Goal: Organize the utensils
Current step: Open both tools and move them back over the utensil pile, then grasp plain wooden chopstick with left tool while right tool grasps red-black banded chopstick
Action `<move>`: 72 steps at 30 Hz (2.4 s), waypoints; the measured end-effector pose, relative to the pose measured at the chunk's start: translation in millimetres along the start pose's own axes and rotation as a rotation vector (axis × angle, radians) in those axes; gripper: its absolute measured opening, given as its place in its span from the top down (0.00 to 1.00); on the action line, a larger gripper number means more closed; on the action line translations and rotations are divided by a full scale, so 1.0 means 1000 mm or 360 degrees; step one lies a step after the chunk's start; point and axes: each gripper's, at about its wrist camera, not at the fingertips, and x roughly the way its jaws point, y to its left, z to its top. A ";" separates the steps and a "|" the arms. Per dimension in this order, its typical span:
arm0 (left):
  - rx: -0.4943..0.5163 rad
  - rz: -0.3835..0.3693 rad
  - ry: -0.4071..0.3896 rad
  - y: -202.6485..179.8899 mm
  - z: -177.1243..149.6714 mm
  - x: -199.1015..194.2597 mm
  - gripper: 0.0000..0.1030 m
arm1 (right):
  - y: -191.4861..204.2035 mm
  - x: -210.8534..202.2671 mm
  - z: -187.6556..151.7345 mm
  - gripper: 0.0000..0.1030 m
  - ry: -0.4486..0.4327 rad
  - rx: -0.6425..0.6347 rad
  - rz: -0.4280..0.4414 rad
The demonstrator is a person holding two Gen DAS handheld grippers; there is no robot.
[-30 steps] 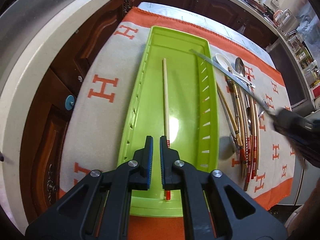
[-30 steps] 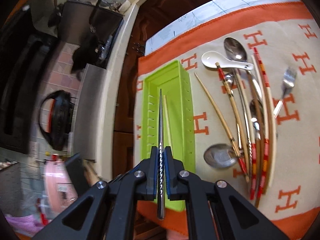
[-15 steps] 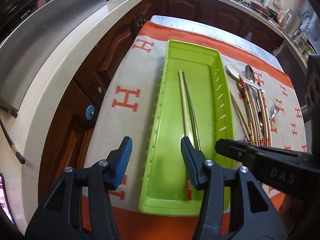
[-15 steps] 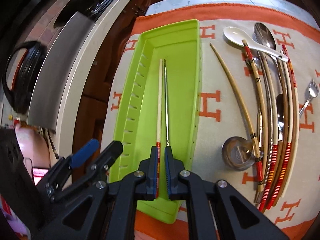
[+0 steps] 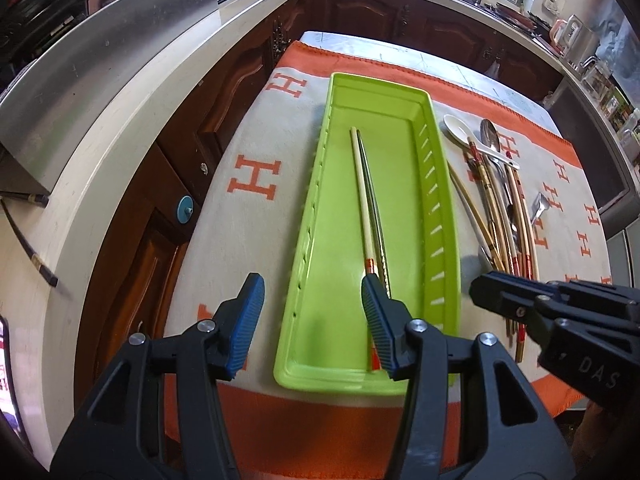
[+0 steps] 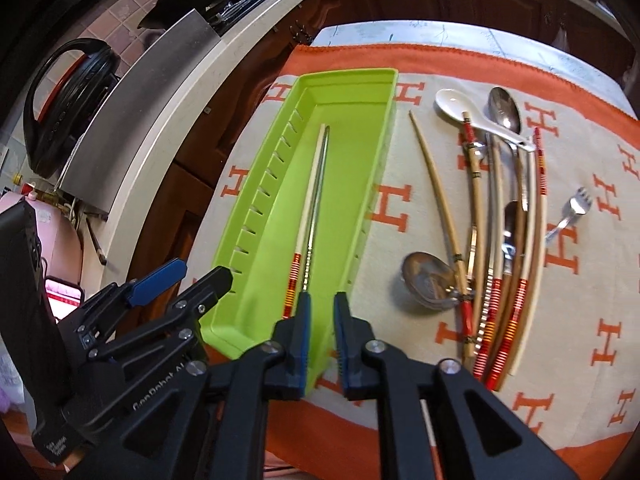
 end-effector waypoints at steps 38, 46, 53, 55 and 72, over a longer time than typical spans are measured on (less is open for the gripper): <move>0.0251 -0.0086 0.0070 -0.106 0.010 -0.005 0.54 | -0.157 -0.043 -0.007 0.81 -0.0216 0.0530 0.0128; 0.0197 -0.0238 0.0170 -0.130 0.044 0.025 0.54 | -0.183 -0.031 -0.006 0.81 -0.0185 0.0606 0.0176; 0.0063 -0.0304 0.0358 -0.147 0.075 0.073 0.69 | -0.192 -0.028 -0.002 0.81 -0.0192 0.0593 0.0184; 0.0045 -0.0279 0.0402 -0.150 0.078 0.087 0.72 | -0.194 -0.027 -0.002 0.81 -0.0192 0.0590 0.0189; 0.0074 -0.0192 0.0525 -0.184 0.076 0.134 0.92 | -0.196 -0.021 0.003 0.81 -0.0188 0.0552 0.0208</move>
